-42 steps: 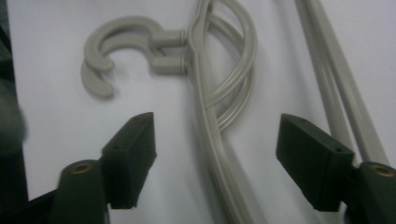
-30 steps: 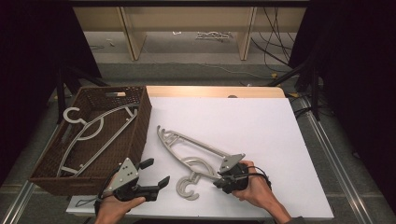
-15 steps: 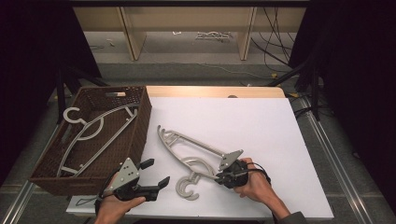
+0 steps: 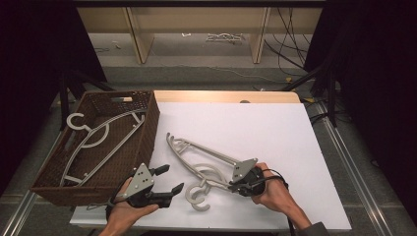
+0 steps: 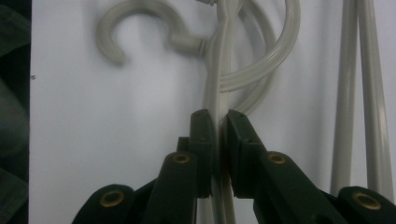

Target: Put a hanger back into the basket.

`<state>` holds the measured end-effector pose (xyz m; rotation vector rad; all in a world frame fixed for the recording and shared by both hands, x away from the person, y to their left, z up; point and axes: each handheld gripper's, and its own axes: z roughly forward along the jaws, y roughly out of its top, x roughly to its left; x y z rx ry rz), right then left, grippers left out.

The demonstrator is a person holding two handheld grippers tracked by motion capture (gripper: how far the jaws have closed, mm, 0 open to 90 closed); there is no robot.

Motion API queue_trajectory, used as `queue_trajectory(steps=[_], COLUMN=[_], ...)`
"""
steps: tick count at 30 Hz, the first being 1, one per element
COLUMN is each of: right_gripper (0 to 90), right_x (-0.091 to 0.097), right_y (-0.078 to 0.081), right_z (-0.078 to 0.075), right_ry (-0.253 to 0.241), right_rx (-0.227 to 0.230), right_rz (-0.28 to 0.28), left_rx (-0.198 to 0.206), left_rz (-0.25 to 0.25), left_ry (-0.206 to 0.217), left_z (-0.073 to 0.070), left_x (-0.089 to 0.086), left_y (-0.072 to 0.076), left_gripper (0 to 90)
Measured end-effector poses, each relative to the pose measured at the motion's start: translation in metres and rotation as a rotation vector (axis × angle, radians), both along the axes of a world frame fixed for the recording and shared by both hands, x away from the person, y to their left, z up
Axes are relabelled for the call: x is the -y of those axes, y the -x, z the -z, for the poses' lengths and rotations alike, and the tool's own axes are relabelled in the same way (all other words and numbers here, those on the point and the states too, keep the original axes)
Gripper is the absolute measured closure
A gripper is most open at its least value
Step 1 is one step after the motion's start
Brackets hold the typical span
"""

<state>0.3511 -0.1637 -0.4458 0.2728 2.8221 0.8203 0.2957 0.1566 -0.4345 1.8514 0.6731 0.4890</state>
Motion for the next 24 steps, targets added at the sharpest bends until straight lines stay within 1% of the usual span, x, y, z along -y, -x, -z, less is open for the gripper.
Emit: queue_trajectory(steps=[1, 2, 3, 4, 6, 7, 8, 9, 10, 11, 12, 14, 16, 18, 19, 20, 21, 22, 23, 24], right_gripper=[82.2, 82.3, 82.3, 82.3, 82.3, 82.3, 82.3, 82.3, 82.4, 82.4, 82.4, 82.4, 82.5, 82.5, 82.5, 82.5, 82.5, 82.4, 82.5, 82.5], right_x=[0.0, 0.001, 0.002, 0.002, 0.003, 0.003, 0.003, 0.003, 0.003, 0.004, 0.003, 0.004, 0.005, 0.005, 0.005, 0.005, 0.006, 0.006, 0.006, 0.007], right_y=[0.0, 0.001, 0.001, 0.001, 0.001, 0.002, 0.002, 0.003, 0.003, 0.004, 0.004, 0.006, 0.007, 0.008, 0.009, 0.009, 0.01, 0.01, 0.011, 0.012], right_z=[-0.001, -0.003, -0.003, -0.004, -0.006, -0.007, -0.009, -0.01, -0.011, -0.012, -0.013, -0.016, -0.019, -0.022, -0.023, -0.023, -0.024, -0.025, -0.025, -0.026], right_ry=[-0.001, 0.002, 0.006, 0.008, 0.008, 0.007, 0.005, 0.008, 0.01, 0.011, 0.01, 0.01, 0.009, 0.008, 0.01, 0.009, 0.007, 0.006, 0.001, 0.002], right_rx=[0.004, 0.015, 0.018, 0.02, 0.034, 0.041, 0.048, 0.048, 0.055, 0.058, 0.07, 0.075, 0.078, 0.091, 0.094, 0.104, 0.095, 0.101, 0.103, 0.103], right_rz=[-0.002, -0.003, -0.006, -0.008, -0.012, -0.015, -0.016, -0.019, -0.02, -0.022, -0.021, -0.028, -0.041, -0.046, -0.047, -0.047, -0.051, -0.05, -0.051, -0.051], left_rx=[0.0, 0.007, 0.027, 0.037, 0.035, 0.032, 0.041, 0.041, 0.048, 0.045, 0.026, 0.047, 0.044, 0.061, 0.064, 0.061, 0.054, 0.052, 0.055, 0.062], left_rz=[-0.001, 0.004, 0.006, 0.005, 0.004, -0.003, -0.004, -0.003, 0.009, 0.011, 0.024, 0.037, 0.055, 0.068, 0.078, 0.1, 0.121, 0.13, 0.136, 0.138], left_ry=[-0.005, -0.019, -0.04, -0.066, -0.113, -0.127, -0.158, -0.193, -0.248, -0.283, -0.32, -0.385, -0.424, -0.461, -0.483, -0.499, -0.509, -0.515, -0.53, -0.534], left_z=[0.0, -0.001, -0.002, -0.003, -0.005, -0.005, -0.005, -0.004, -0.004, -0.003, -0.001, 0.001, 0.004, 0.005, 0.006, 0.007, 0.008, 0.01, 0.009, 0.01], left_x=[0.002, 0.002, 0.003, 0.004, 0.008, 0.01, 0.013, 0.016, 0.019, 0.022, 0.025, 0.03, 0.035, 0.04, 0.043, 0.045, 0.046, 0.046, 0.046, 0.045], left_y=[-0.001, -0.003, -0.006, -0.009, -0.014, -0.016, -0.019, -0.022, -0.024, -0.027, -0.03, -0.036, -0.043, -0.048, -0.049, -0.051, -0.052, -0.053, -0.055, -0.056], left_gripper=[26.6, 27.0, 27.9, 28.6, 29.2, 30.2, 31.3, 32.6, 34.1, 34.4, 34.4, 35.8, 35.6, 35.8, 36.6, 37.1, 37.5, 37.9, 38.4, 38.6])
